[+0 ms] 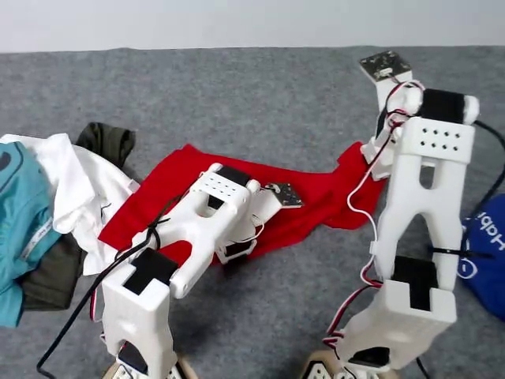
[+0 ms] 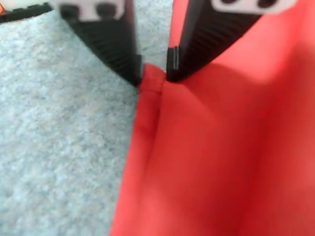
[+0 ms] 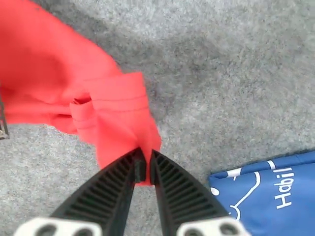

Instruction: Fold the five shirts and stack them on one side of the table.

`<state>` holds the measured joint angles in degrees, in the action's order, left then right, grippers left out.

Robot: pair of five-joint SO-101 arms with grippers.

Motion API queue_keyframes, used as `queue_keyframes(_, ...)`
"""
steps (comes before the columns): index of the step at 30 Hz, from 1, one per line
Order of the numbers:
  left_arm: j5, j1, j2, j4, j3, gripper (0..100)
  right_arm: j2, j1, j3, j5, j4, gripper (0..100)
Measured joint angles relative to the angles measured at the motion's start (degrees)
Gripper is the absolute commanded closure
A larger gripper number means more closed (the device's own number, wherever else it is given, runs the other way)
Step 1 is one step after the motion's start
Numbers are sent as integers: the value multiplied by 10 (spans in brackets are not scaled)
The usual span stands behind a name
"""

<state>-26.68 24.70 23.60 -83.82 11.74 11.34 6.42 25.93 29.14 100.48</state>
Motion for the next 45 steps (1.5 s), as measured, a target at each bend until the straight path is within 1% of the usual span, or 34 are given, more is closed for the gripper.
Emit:
queue_keyframes(3, 0, 2, 0, 0, 0, 996, 0, -3, 0, 0, 0, 988)
queue_keyframes(5, 0, 2, 1, -12, -11, 997, 0, 0, 0, 0, 0, 988)
queue_keyframes(7, 1, 2, 2, -39, -35, 997, 0, 0, 0, 0, 0, 988)
queue_keyframes(11, 7, 0, -4, -120, -121, 997, 0, -2, 0, 0, 0, 988)
queue_keyframes(14, 11, -11, -53, -145, -174, 998, 0, -1, 0, 0, 0, 988)
queue_keyframes(20, 12, -34, -207, -150, -179, 998, -32, -2, 0, 0, 0, 988)
queue_keyframes(23, 12, -57, -270, -151, -173, 998, -47, -2, 0, 0, 0, 988)
queue_keyframes(26, 12, -94, -323, -152, -173, 998, -64, 8, 0, 0, 0, 988)
queue_keyframes(31, 12, -161, -411, -153, -173, 998, -102, 45, 0, 0, 0, 988)
queue_keyframes(34, 13, -200, -469, -154, -178, 997, -148, 56, 0, 0, 0, 988)
queue_keyframes(39, 13, -250, -546, -155, -244, 997, -258, 57, 0, 1, 0, 988)
queue_keyframes(42, 13, -272, -582, -144, -284, 997, -322, 59, 0, 2, -4, 988)
queue_keyframes(45, 13, -277, -610, -127, -310, 997, -382, 59, 1, 2, -10, 988)
